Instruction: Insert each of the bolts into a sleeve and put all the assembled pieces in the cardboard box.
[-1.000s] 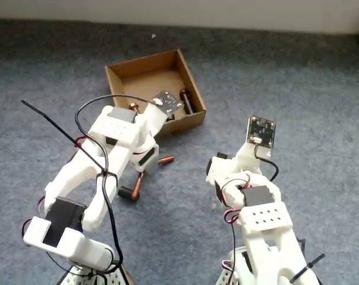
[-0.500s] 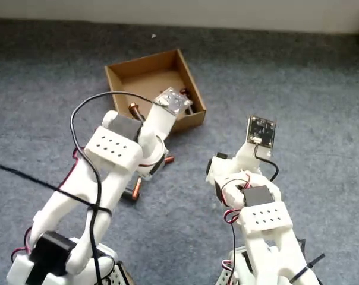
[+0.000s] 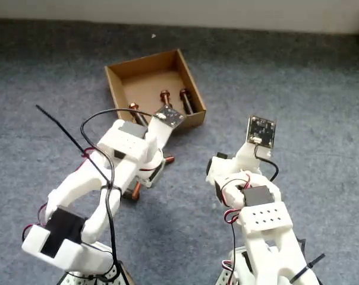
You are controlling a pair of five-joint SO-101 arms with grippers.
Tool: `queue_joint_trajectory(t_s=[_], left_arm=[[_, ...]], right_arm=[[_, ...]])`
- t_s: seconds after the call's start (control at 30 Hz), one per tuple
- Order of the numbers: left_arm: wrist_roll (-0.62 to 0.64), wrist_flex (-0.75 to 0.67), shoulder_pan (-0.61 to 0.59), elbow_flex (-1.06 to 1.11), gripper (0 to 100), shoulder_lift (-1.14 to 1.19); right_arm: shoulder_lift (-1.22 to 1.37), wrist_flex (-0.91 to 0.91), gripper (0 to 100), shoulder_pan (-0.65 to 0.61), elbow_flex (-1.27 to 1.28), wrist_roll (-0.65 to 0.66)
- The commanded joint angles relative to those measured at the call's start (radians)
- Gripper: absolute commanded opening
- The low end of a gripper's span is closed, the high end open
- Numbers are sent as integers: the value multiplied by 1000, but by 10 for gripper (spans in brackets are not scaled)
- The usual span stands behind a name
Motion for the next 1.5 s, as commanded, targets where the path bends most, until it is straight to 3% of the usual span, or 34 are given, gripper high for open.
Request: queue_joint_trajectory(t_s=[0.0, 0.23, 0.53, 0.67, 0.93, 1.2, 1.47], left_arm=[[2, -23, -77, -134, 154, 71], [5, -21, -88, -189, 158, 71], [8, 2, -15, -122, 154, 71], [129, 20, -5, -120, 156, 77], [230, 12, -13, -51, 157, 81], [238, -138, -13, 16, 154, 82], [239, -190, -35, 12, 153, 84]], right_arm=[[-30, -21, 4, 8, -7, -6], [-30, -21, 4, 8, -7, -6], [-30, -21, 4, 8, -8, -6], [-30, -21, 4, 8, -8, -6], [-30, -21, 4, 8, -8, -6], [-30, -21, 4, 8, -7, -6], [-30, -21, 4, 8, -5, -6]])
